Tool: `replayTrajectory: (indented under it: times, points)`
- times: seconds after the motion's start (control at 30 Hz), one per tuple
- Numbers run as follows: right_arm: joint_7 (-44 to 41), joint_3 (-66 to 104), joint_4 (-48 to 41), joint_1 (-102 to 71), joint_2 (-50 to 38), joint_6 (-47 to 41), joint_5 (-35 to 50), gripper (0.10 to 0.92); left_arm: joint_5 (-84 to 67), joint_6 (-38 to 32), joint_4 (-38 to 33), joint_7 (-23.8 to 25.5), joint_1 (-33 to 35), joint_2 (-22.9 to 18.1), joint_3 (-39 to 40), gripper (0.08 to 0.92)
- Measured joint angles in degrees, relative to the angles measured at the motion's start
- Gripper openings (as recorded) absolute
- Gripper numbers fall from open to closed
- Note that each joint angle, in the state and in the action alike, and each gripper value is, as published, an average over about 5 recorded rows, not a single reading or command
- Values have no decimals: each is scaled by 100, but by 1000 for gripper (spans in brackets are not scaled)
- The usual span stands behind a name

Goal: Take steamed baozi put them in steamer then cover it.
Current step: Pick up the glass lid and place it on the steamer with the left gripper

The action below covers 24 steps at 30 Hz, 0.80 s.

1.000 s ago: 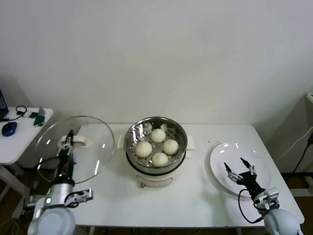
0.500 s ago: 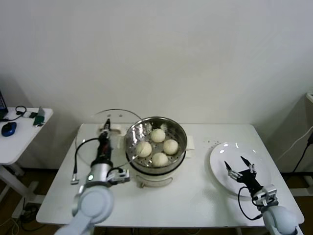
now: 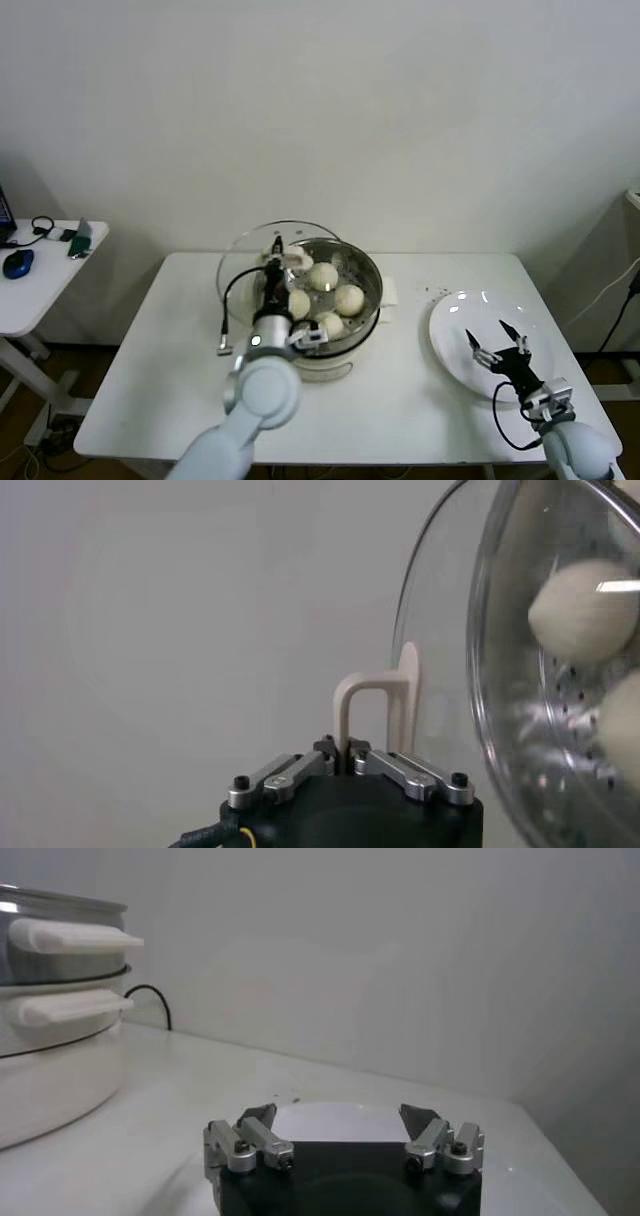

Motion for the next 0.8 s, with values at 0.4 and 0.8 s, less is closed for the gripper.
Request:
replayTrajectory:
  times: [0.4, 0.8]
  points:
    - [-13, 49, -80, 5, 52, 55, -28, 823, 52, 89, 645, -49, -192, -616, 310, 146]
    - [-34, 62, -152, 39, 98, 76, -46, 823, 117, 9, 1061, -227, -205, -768, 327, 146]
